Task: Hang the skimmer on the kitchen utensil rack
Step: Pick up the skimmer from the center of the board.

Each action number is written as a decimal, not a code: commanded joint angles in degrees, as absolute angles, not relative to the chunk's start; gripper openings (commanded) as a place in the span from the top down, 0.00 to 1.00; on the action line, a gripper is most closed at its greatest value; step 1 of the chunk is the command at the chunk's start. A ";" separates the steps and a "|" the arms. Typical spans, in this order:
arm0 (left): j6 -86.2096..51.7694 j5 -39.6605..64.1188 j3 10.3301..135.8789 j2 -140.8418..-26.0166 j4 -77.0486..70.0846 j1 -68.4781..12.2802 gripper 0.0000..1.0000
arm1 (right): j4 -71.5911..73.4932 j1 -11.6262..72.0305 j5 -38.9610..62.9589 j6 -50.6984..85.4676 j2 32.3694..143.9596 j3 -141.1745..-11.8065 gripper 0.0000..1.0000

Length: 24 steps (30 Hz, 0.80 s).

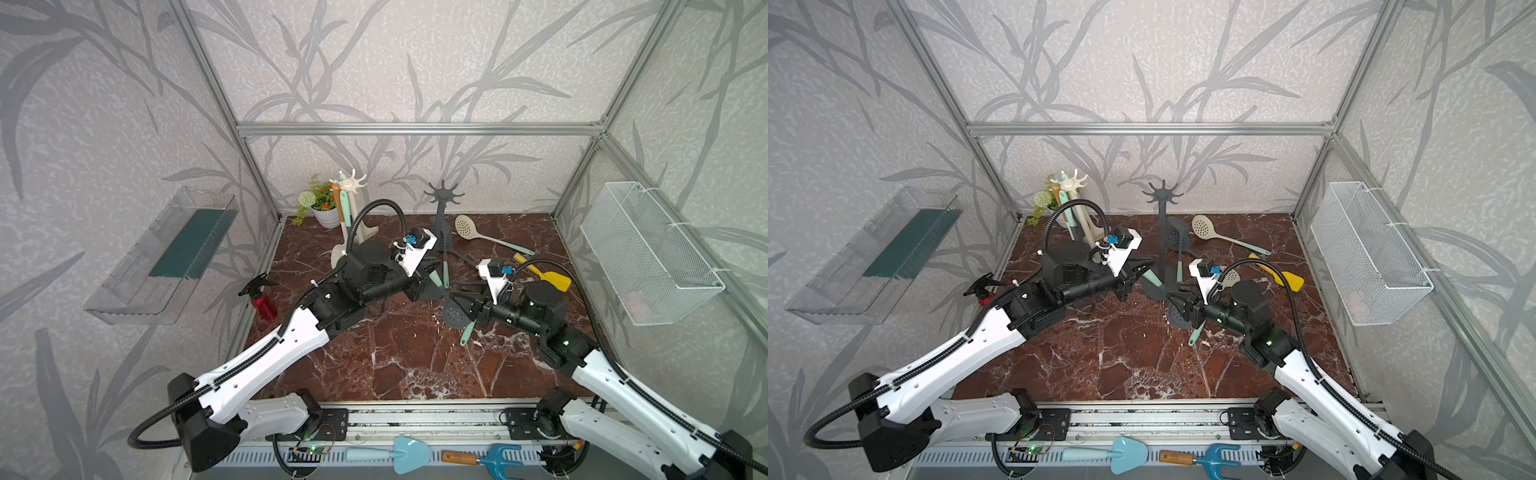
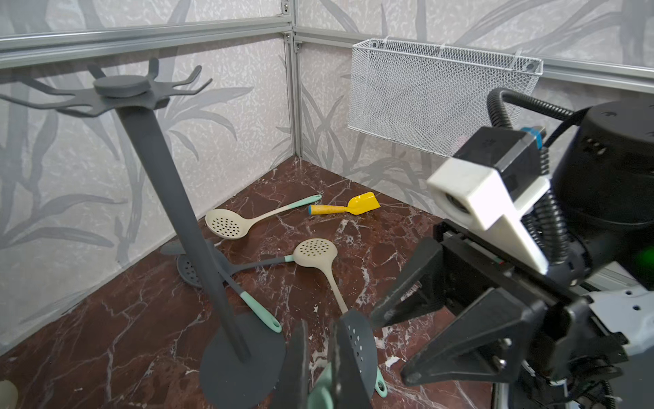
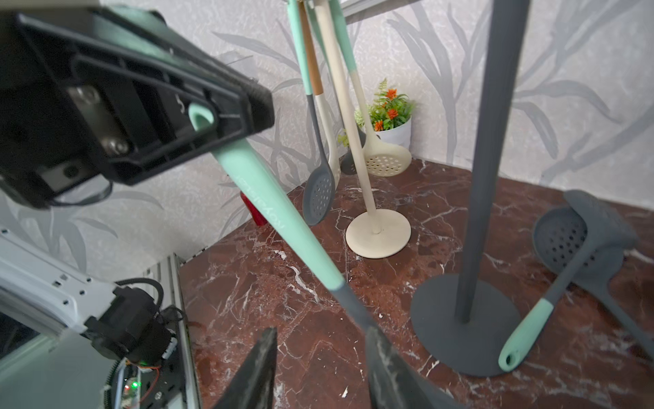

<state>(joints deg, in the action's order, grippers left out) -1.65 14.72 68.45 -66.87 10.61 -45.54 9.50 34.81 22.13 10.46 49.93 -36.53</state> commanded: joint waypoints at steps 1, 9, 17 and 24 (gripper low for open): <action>-5.97 17.47 70.90 -64.63 15.45 -44.72 1.00 | 16.45 37.15 20.09 0.26 53.51 -37.87 0.57; -11.05 17.15 71.28 -63.55 17.54 -43.08 1.00 | 17.81 46.77 10.82 -9.83 64.25 -42.38 0.57; -15.49 18.35 72.39 -62.97 18.31 -39.13 1.00 | 20.53 48.52 5.80 -11.12 64.95 -38.33 0.60; -16.67 19.34 72.80 -63.72 18.24 -38.54 1.00 | 22.14 48.86 4.81 -9.52 66.61 -38.90 0.84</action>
<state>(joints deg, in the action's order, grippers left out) -14.39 17.93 71.22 -64.58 19.57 -38.81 19.51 48.23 6.00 -9.91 65.98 -38.15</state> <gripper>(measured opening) 0.063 0.183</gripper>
